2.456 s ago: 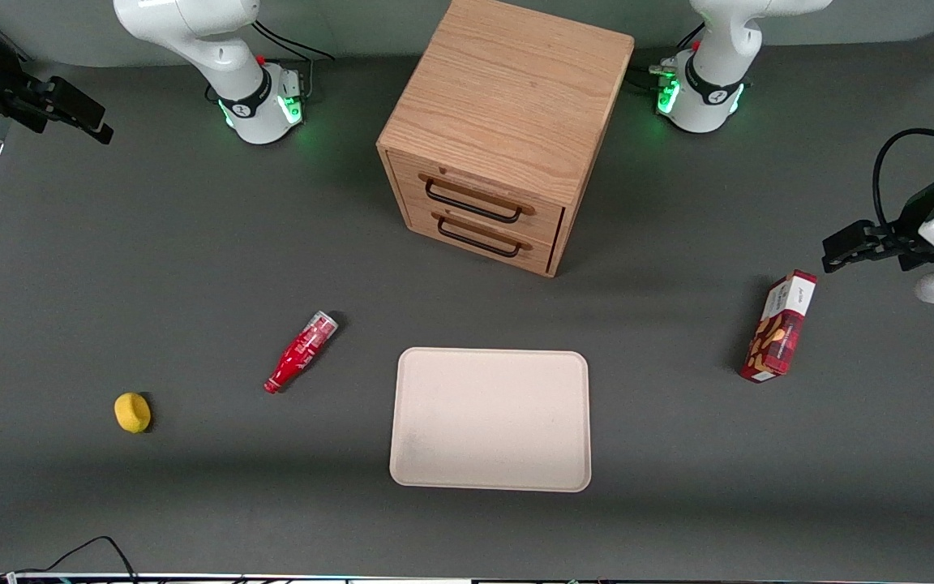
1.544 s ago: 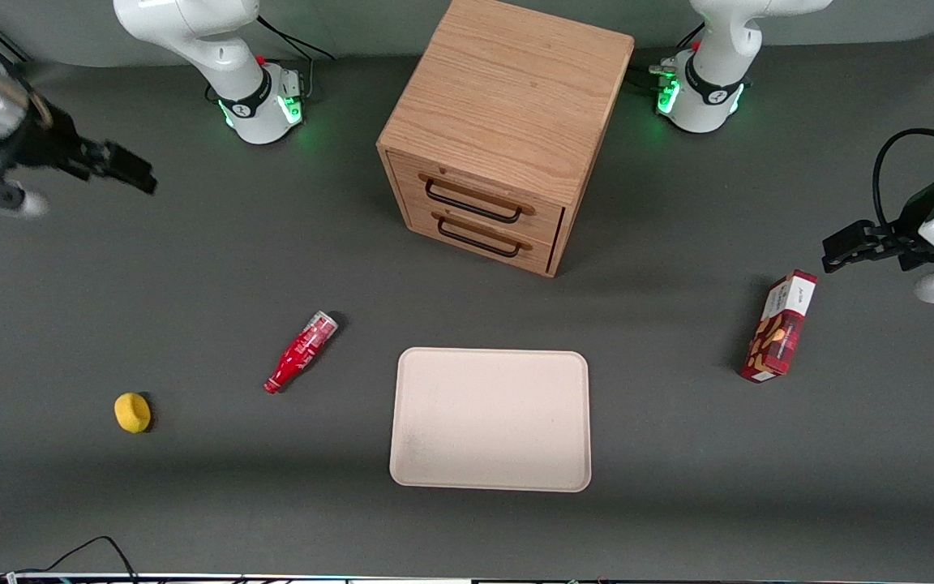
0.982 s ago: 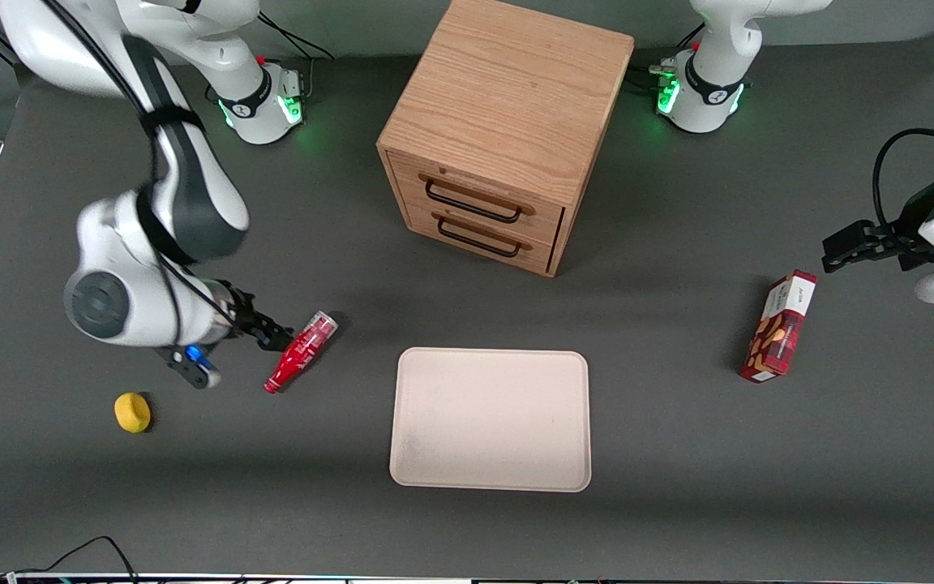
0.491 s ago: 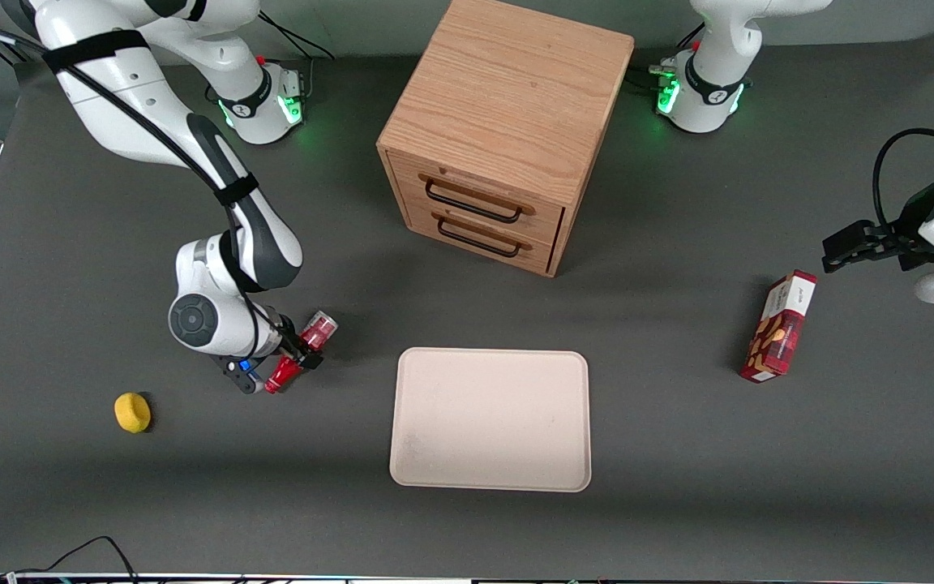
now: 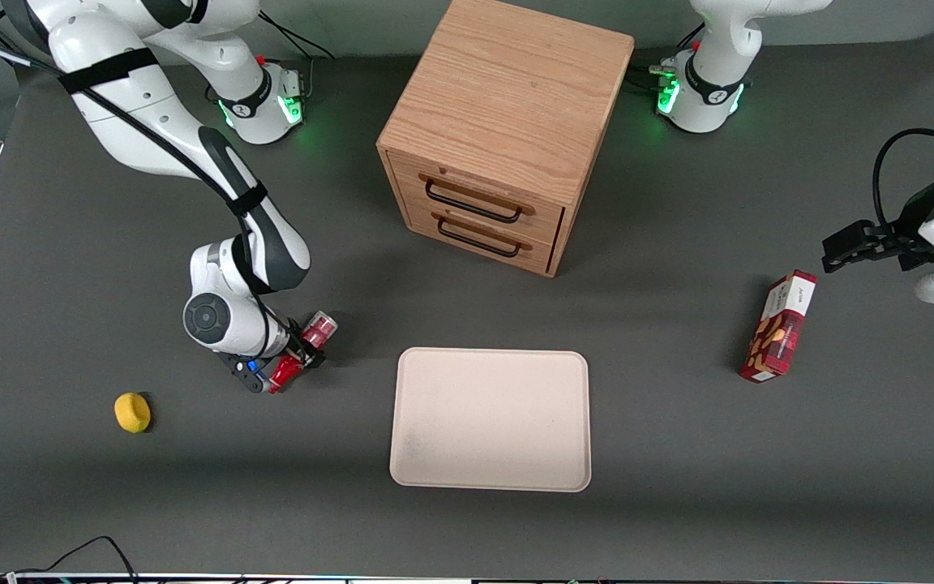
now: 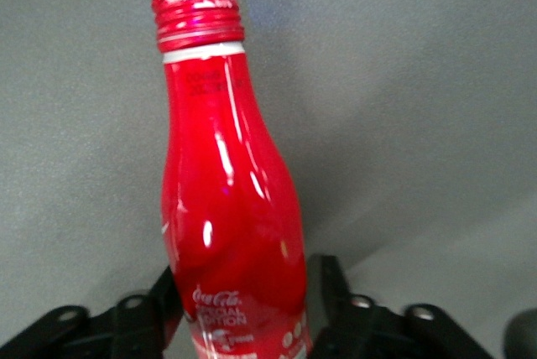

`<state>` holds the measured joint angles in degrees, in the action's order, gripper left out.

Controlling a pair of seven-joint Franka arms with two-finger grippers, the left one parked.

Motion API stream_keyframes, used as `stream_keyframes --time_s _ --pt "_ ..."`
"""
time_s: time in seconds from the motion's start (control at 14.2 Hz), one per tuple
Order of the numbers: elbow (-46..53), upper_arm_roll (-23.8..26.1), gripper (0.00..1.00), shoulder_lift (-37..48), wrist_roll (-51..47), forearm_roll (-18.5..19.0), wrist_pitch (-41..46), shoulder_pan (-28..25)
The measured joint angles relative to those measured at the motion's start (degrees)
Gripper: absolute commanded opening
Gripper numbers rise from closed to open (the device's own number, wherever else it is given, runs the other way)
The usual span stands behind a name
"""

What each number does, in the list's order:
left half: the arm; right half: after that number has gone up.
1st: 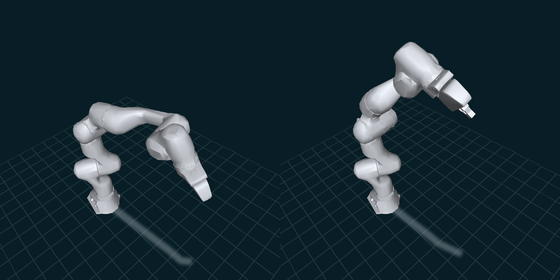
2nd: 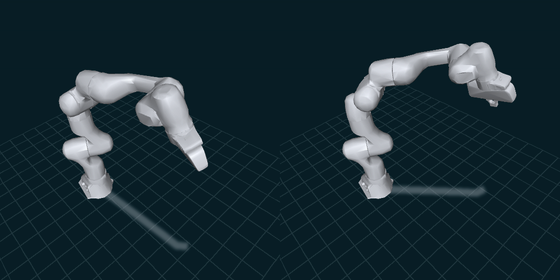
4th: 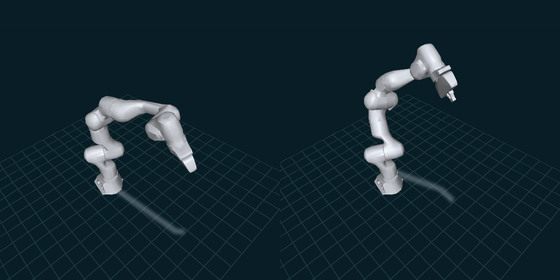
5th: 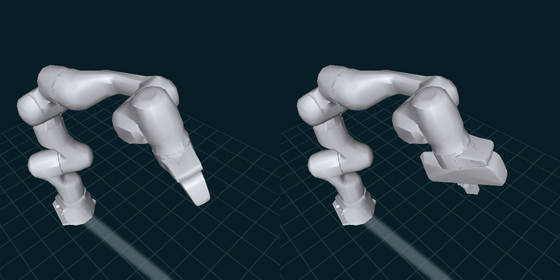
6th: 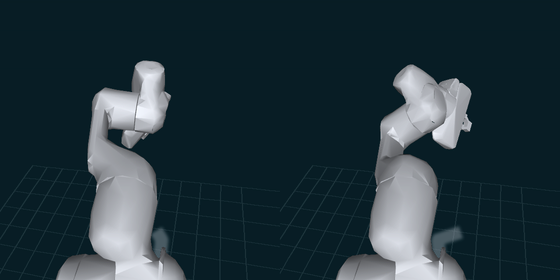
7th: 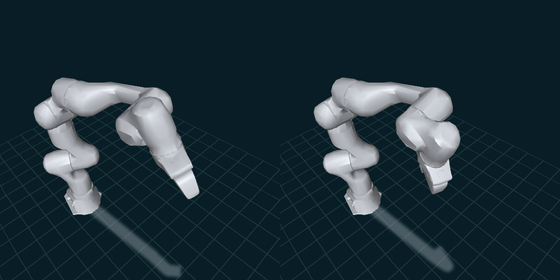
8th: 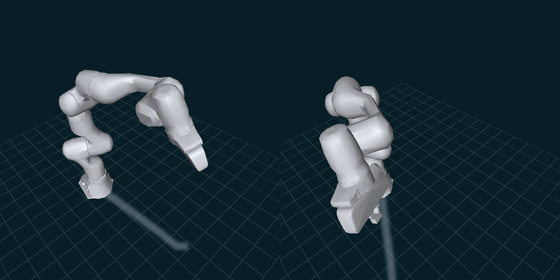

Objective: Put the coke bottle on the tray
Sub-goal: 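Lift the bottle and carry it over the cream tray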

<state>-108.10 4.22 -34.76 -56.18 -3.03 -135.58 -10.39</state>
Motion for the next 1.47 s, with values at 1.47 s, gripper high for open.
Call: stream_keyframes --time_s 1.47 --pt "46.67 13.71 0.00 -6.12 11.89 7.27 34.54 -4.55"
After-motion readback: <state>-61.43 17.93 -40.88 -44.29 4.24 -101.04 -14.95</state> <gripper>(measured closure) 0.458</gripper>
